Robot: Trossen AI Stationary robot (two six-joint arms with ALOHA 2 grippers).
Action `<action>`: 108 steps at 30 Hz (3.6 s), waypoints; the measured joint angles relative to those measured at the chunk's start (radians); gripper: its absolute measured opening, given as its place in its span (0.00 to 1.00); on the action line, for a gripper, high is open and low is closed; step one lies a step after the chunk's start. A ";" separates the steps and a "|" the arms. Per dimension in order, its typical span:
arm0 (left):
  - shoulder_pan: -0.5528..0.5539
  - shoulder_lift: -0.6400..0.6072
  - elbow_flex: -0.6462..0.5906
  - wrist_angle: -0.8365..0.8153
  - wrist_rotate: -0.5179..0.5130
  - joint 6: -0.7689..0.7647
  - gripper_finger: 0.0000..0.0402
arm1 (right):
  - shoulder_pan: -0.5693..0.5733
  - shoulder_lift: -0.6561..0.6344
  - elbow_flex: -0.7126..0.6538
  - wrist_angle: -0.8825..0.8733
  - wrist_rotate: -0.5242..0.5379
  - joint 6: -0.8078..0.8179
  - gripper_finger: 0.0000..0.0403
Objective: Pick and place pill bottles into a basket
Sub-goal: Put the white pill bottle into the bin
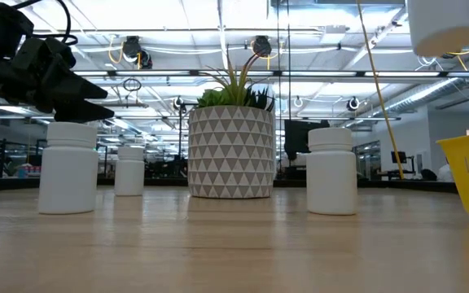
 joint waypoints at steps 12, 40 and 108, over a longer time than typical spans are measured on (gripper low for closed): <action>0.000 0.000 -0.001 0.003 0.025 -0.003 0.77 | 0.119 0.001 -0.169 0.240 0.041 0.163 0.38; 0.000 0.000 -0.001 0.005 0.026 -0.004 0.77 | 0.319 0.000 -0.322 0.314 0.099 0.465 0.40; 0.000 0.000 0.000 0.005 0.026 -0.007 0.77 | 0.344 -0.002 -0.518 0.340 0.132 0.458 0.39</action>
